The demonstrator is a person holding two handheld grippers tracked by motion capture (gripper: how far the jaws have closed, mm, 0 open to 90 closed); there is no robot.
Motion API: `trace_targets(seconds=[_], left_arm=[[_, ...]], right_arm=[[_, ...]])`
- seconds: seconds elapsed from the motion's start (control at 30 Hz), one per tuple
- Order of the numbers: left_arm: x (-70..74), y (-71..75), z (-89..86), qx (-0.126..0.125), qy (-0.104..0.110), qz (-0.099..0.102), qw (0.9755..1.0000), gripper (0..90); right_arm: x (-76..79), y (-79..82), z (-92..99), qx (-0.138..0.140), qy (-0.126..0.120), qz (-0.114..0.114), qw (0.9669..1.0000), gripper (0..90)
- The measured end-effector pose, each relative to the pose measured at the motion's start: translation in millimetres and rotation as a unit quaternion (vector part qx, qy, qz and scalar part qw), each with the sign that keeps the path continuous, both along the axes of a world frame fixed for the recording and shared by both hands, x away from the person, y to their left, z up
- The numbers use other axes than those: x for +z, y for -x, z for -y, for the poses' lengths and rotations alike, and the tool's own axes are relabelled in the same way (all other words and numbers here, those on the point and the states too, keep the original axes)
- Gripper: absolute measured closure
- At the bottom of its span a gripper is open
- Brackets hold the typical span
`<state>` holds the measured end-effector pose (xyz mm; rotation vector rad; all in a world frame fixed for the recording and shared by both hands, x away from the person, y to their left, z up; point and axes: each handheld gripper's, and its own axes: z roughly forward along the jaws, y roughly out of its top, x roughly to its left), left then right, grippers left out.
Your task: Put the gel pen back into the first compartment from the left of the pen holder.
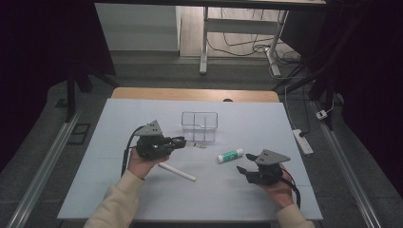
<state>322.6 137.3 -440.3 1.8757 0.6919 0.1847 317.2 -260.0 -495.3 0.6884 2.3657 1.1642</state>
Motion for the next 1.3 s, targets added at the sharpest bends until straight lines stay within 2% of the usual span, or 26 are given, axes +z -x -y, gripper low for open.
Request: trace_targets(seconds=[0.1, 0.17, 0.53, 0.67, 0.93, 1.3], left_arm=[[5.1, 0.2, -6.5, 0.006, 0.004, 0.005, 1.0, 79.8], [7.3, -0.8, -9.3, 0.009, 0.006, 0.003, 0.9999, 79.8], [26.2, -7.8, -18.0, 0.024, -0.013, 0.014, 0.9995, 79.8], [30.1, -11.7, -21.4, 0.031, -0.015, 0.013, 0.9993, 79.8], [36.7, -17.7, -26.5, 0.042, -0.024, 0.015, 0.9987, 79.8], [47.3, -26.5, -32.7, 0.057, -0.048, 0.016, 0.9971, 79.8]], right_arm=[[0.1, -0.7, 1.5, -0.001, -0.009, 0.0, 1.0, 39.0], [0.3, -0.8, 1.8, -0.001, -0.006, 0.0, 1.0, 38.9], [0.5, -1.8, 3.3, -0.004, -0.005, 0.002, 1.0, 38.8], [0.2, -2.5, 3.3, -0.004, 0.005, 0.005, 1.0, 38.6], [-0.1, -2.9, 3.8, -0.006, 0.004, 0.004, 1.0, 38.6], [0.6, -3.6, 6.1, -0.01, 0.001, 0.006, 0.9999, 38.5]])
